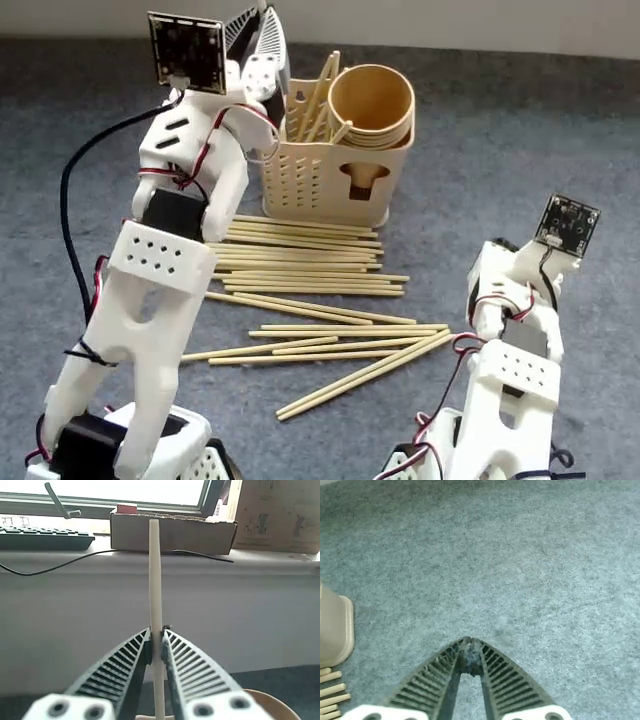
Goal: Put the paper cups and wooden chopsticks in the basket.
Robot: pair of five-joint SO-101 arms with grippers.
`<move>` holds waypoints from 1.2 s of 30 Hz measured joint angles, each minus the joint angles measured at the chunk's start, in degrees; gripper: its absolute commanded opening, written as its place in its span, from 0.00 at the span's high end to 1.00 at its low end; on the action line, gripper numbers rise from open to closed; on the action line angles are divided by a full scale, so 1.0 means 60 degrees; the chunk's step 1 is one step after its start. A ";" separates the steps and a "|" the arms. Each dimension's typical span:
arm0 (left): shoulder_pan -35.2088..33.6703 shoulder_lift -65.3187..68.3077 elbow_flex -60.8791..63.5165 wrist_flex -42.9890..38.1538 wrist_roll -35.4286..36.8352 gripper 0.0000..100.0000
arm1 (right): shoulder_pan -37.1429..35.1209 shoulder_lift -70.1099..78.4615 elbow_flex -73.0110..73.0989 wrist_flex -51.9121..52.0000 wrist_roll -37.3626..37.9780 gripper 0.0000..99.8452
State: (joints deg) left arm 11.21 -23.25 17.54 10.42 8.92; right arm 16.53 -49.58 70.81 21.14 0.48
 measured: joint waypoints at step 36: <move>-0.0659 -0.1905 -0.1421 0.6520 0.0044 0.86 | -0.2579 -0.4396 -0.0659 0.5861 0.0029 0.94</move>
State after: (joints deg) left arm 7.25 -34.68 9.01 49.54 9.19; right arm 1.05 -75.96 66.86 56.31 0.66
